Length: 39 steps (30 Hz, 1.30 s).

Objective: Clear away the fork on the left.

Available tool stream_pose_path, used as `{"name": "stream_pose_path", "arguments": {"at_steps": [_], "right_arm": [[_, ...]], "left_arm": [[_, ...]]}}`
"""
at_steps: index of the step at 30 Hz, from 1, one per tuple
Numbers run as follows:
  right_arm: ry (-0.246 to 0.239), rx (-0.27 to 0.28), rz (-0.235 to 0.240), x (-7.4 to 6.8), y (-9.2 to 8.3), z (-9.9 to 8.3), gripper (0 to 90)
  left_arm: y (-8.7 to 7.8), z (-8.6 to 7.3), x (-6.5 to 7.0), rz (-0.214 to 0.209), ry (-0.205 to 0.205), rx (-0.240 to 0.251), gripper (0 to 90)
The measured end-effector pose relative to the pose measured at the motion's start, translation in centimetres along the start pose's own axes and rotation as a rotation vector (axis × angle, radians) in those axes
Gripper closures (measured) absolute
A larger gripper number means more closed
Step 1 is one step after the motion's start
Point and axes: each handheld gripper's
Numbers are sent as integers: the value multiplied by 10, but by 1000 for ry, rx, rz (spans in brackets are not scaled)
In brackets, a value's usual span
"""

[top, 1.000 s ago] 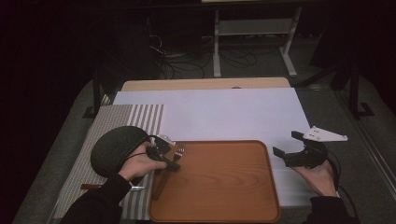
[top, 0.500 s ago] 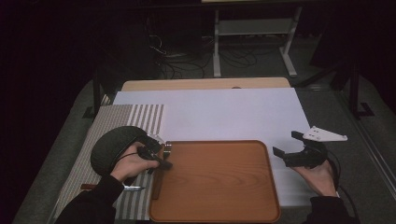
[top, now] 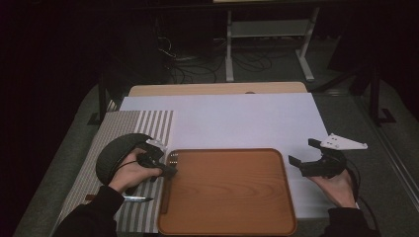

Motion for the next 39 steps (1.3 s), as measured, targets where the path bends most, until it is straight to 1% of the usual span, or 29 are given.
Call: {"name": "stream_pose_path", "arguments": {"at_steps": [1, 2, 3, 6, 7, 9, 10, 13, 14, 15, 17, 18, 19, 20, 21, 23, 24, 25, 26, 27, 31, 33, 34, 35, 36, 37, 38, 39], "right_arm": [[0, -1, 0, 0, 0, 0, 0], [0, -1, 0, 0, 0, 0, 0], [-1, -1, 0, 0, 0, 0, 0], [-1, 1, 1, 0, 0, 0, 0], [-1, 0, 0, 0, 0, 0, 0], [-2, -2, -1, 0, 1, 0, 0], [-2, -2, 0, 0, 1, 0, 0], [-2, -2, 0, 0, 1, 0, 0], [-2, -2, 0, 0, 1, 0, 0], [-1, -2, 0, 0, 1, 0, 0], [-1, -3, 0, 0, 1, 0, 0], [0, -3, 0, 0, 1, 0, 0], [-1, -4, 0, 0, 1, 0, 0], [0, -4, 0, 0, 1, 0, 0], [0, -4, 0, 0, 1, 0, 0], [-1, -3, 0, 0, 1, 0, 0], [-1, -3, 0, 0, 1, 0, 0], [0, -5, -1, 0, 1, 0, 0], [1, -5, 0, 0, 1, 0, 0], [0, -5, -1, 0, 1, 0, 0], [0, -8, 0, -1, 1, 0, 0], [0, -8, 0, -1, 2, 0, 0], [0, -8, 0, -1, 2, 0, 0], [0, -9, 0, -1, 2, 0, 0], [0, -10, 1, -1, 2, 0, 0], [1, -11, 1, -1, 2, 0, 0], [-2, -11, 1, -1, 2, 0, 0], [-1, -12, 2, -1, 2, 0, 0]], "left_arm": [[-2, -1, -1, -4, -8, 26, 785], [-4, -1, -1, -6, -7, 40, 758], [-6, -1, -2, -8, 3, 45, 742], [-12, -1, -1, -31, 31, 54, 696], [-14, 0, 0, -26, 43, 57, 683], [-19, -1, 3, 25, 94, 69, 657], [-21, -1, 5, 32, 111, 94, 631], [-27, -3, 8, 32, 133, 163, 596], [-28, -4, 9, 33, 135, 195, 581], [-30, -6, 10, 35, 123, 239, 552], [-33, -8, 9, 41, 100, 278, 499], [-34, -9, 8, 34, 78, 278, 473], [-35, -11, 7, 23, 44, 270, 439], [-35, -13, 5, 29, 21, 278, 398], [-35, -15, 3, 44, 22, 293, 343], [-34, -21, 2, 73, 43, 339, 371], [-34, -25, 0, 83, 57, 370, 365], [-34, -28, -1, 86, 62, 389, 345], [-34, -31, -2, 89, 70, 422, 341], [-34, -34, -3, 99, 81, 443, 310], [-36, -43, -9, 109, 126, 499, 192], [-37, -47, -11, 113, 131, 531, 150], [-37, -50, -12, 116, 131, 546, 145], [-38, -52, -14, 108, 137, 557, 145], [-38, -55, -15, 110, 145, 561, 144], [-38, -57, -16, 136, 140, 570, 134], [-38, -59, -17, 153, 129, 576, 136], [-39, -61, -18, 156, 118, 582, 137]]}}
Point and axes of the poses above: each handheld gripper's, and its own axes: y roughly forward along the jaws, z roughly out of its top, x roughly to its right, and after that the axes turned 9 degrees about -x, right-handed
